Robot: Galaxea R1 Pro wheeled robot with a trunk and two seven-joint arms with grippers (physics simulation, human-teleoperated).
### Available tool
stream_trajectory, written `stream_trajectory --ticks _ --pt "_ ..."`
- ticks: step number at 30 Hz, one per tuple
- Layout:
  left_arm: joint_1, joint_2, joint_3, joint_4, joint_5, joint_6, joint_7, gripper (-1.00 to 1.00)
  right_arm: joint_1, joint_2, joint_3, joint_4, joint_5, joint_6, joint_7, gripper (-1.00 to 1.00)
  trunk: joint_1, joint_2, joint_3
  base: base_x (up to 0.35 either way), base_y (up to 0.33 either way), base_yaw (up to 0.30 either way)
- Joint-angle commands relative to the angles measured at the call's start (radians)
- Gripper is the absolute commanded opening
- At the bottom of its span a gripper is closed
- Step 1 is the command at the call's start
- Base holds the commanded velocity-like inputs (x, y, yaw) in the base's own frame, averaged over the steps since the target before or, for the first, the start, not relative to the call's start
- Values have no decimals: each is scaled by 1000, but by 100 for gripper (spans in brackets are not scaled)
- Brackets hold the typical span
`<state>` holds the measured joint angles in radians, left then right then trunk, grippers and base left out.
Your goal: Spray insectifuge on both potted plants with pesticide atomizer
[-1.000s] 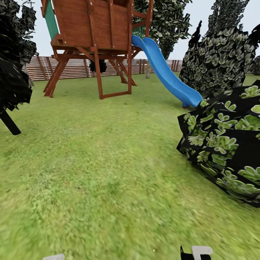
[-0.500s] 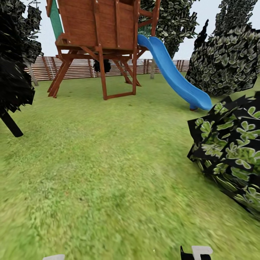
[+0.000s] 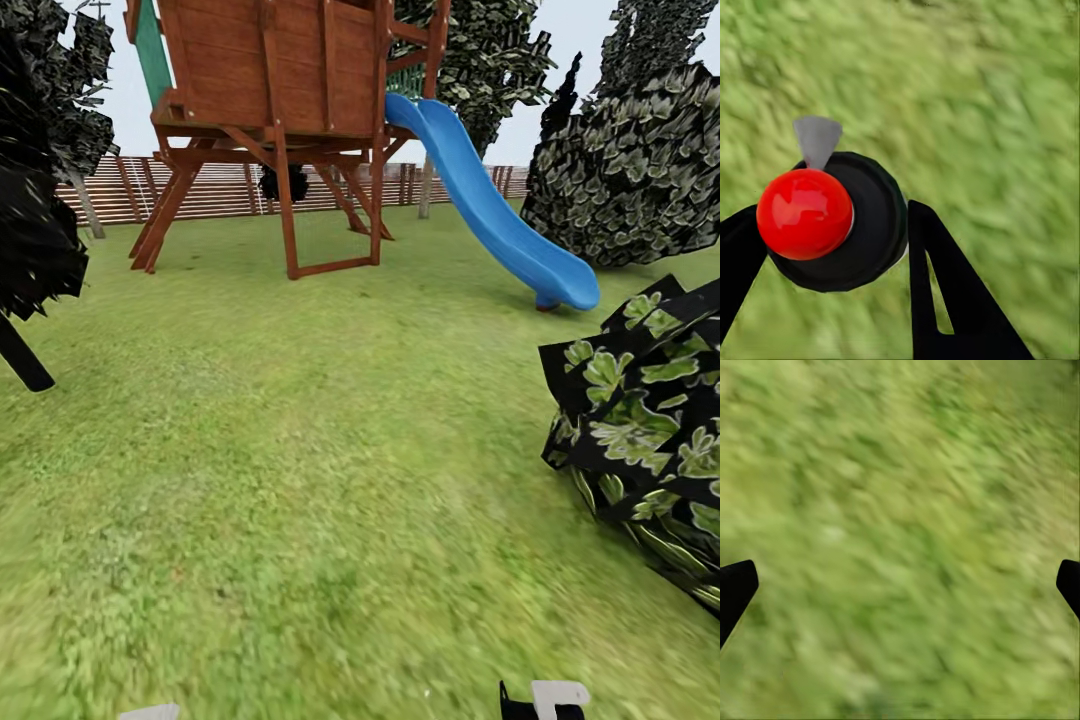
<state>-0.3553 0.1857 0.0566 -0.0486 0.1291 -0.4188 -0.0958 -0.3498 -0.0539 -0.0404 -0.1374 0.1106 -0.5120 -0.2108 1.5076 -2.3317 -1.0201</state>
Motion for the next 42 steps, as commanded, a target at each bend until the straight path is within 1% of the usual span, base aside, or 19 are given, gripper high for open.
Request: stream_trajectory --ticks 1,14,42 --pt "-1 0 5 1 9 -2 -10 -100 -1 0 -4 1 11 -2 -5 100 0 0 -1 340 94 0" --pt "-1 0 5 1 9 -2 -10 -100 -1 0 -4 1 11 -2 -5 100 0 0 -1 340 84 0" --pt "-1 0 5 1 7 -2 -11 -100 -1 0 -5 2 12 -2 -4 100 0 0 -1 340 2 0"
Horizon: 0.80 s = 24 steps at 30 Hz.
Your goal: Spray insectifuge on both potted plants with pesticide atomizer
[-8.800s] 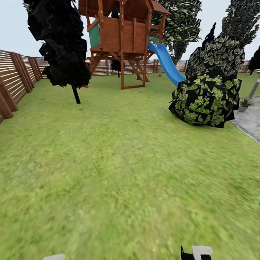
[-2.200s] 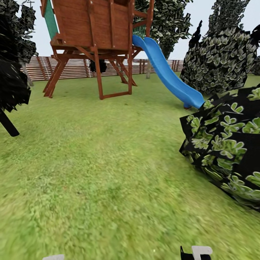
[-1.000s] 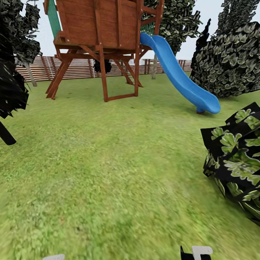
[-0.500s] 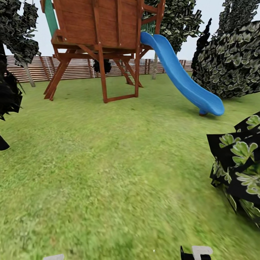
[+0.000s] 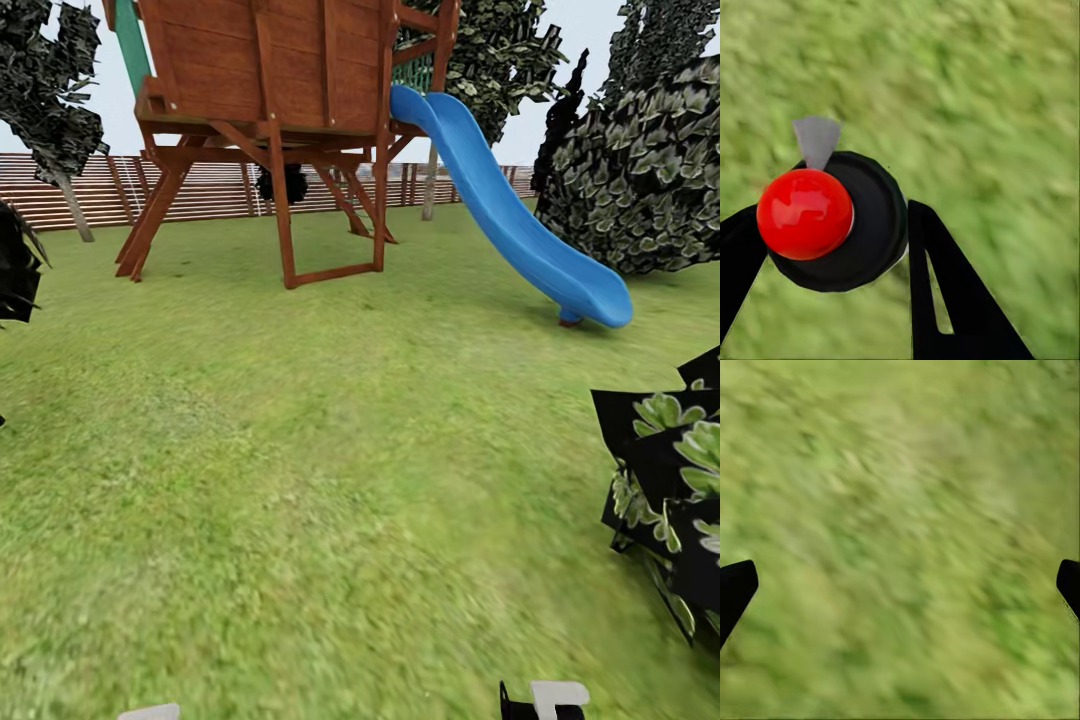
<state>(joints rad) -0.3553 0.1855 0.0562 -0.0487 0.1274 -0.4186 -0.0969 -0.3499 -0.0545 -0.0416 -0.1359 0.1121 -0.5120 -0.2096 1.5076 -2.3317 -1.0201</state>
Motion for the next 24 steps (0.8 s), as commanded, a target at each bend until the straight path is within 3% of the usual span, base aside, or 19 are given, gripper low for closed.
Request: stream_trajectory --ticks 1,24 --pt "-1 0 5 1 9 -2 -10 -100 0 0 -4 1 11 -2 -5 100 0 0 -1 340 0 0" --pt "-1 0 5 0 9 -2 -9 -100 0 1 -3 0 10 -2 -7 100 0 0 -1 340 0 0"
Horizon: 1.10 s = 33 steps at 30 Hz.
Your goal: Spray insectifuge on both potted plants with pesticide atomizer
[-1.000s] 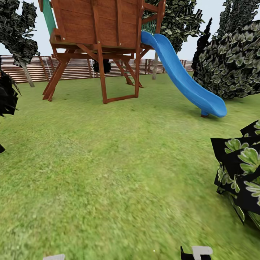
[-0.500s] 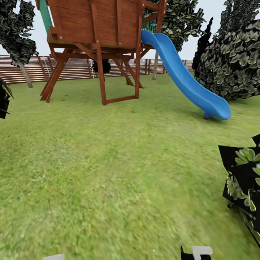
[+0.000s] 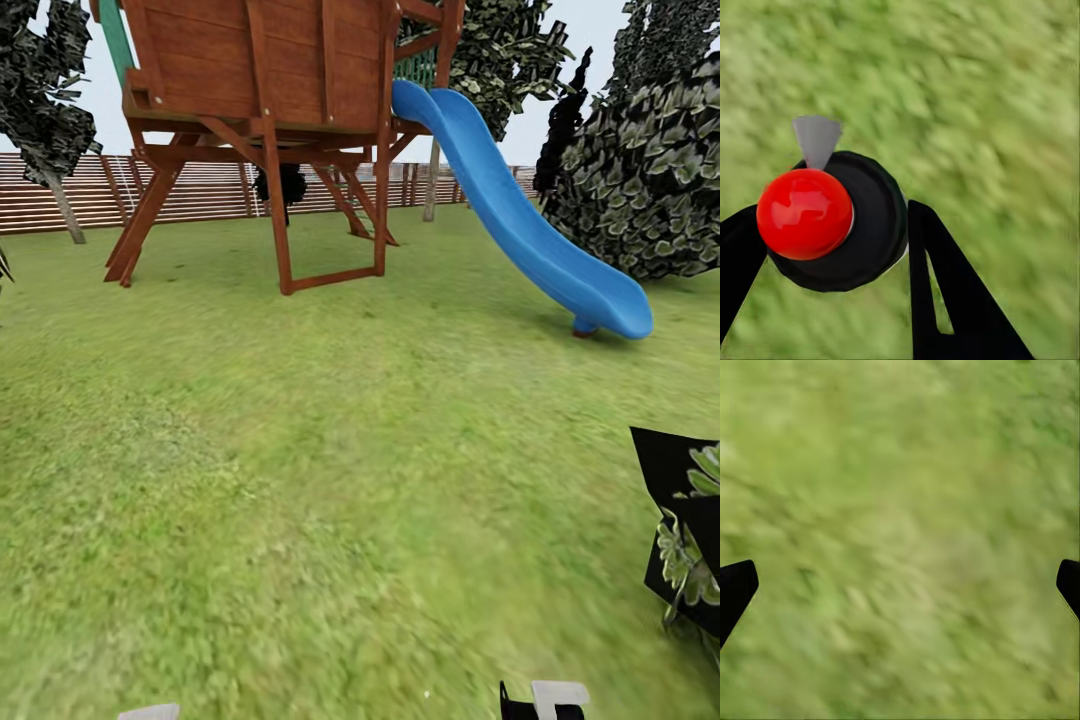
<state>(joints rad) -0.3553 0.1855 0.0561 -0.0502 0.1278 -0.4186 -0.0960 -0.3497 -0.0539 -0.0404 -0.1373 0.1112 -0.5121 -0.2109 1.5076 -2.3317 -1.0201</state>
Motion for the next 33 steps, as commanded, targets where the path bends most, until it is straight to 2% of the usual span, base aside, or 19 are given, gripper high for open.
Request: stream_trajectory --ticks 1,19,33 --pt "-1 0 6 2 9 -2 -10 -100 -1 0 -4 1 10 -2 -5 100 0 0 -1 340 0 0" --pt "-1 0 6 3 10 -2 -10 -100 -1 0 -4 1 10 -1 -4 100 0 0 -1 340 0 -3" --pt "-1 0 6 1 10 -2 -11 -100 0 0 -4 1 10 -2 -4 100 0 0 -1 340 0 -193"
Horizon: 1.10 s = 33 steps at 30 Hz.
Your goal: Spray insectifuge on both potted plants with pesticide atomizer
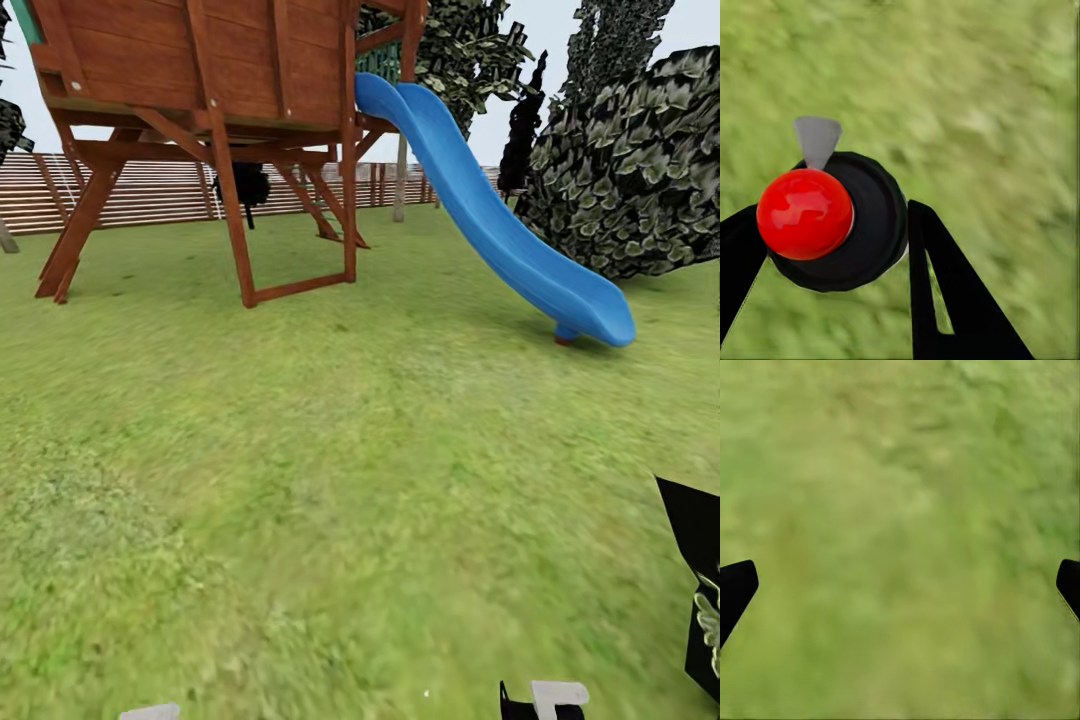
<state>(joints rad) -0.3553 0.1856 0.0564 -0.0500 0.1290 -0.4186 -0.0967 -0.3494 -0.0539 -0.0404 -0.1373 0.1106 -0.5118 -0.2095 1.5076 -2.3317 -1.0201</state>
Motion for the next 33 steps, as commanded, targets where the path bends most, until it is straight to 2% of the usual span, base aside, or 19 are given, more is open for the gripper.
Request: stream_trajectory --ticks 1,9,33 --pt "-1 0 5 1 9 -2 -10 -100 -1 0 -4 1 11 -2 -6 100 0 0 -1 340 0 -16" --pt "-1 0 5 1 9 -2 -9 -100 -1 0 -4 1 11 -2 -5 100 0 0 -1 340 0 -70" --pt "-1 0 6 2 9 -2 -9 -100 -1 0 -4 1 11 -1 -5 100 0 0 -1 340 0 -260"
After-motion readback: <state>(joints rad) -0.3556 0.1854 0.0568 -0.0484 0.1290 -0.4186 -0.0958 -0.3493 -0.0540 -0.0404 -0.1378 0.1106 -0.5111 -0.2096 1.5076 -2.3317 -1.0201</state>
